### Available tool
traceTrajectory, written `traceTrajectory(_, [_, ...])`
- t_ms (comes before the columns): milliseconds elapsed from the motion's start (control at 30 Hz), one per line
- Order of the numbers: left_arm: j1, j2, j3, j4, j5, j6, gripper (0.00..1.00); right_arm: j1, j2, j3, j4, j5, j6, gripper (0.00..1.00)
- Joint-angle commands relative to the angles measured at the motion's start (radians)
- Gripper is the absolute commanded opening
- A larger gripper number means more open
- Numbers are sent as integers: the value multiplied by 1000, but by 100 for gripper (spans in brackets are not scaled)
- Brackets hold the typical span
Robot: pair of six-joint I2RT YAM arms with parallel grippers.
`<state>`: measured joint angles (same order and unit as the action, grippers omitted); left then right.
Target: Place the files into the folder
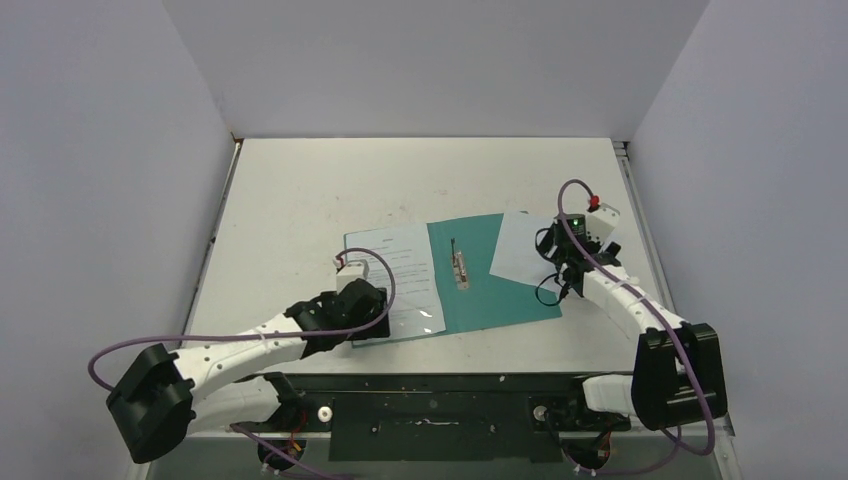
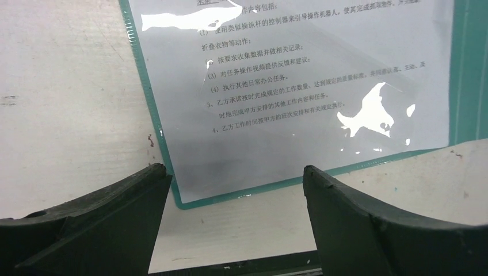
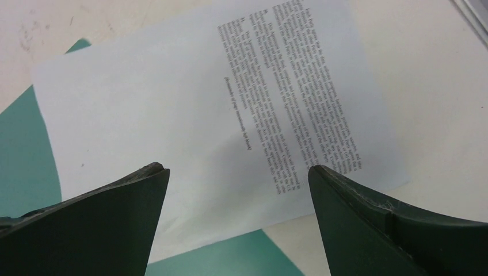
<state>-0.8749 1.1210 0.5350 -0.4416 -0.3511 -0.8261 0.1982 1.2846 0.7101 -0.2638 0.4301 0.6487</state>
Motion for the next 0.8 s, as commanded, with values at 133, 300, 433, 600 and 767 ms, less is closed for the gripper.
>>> traceTrajectory(133, [5,-146,122,-65,-2,64,87,-184,45,4,91,14,37,93])
traceTrajectory(300, [3,-129,186,-49,41,102,88,-313,90,-11,128,-85,51,90])
traceTrajectory(433, [2,-119,201,-22,66,113,88,-368,134,-30,172,-172,85,90])
traceTrajectory(600, [-2,-107,199,2,86,118,89,-403,204,-49,231,-218,116,90])
traceTrajectory(767, [-4,-98,186,7,92,119,89,-410,288,-57,296,-282,104,94])
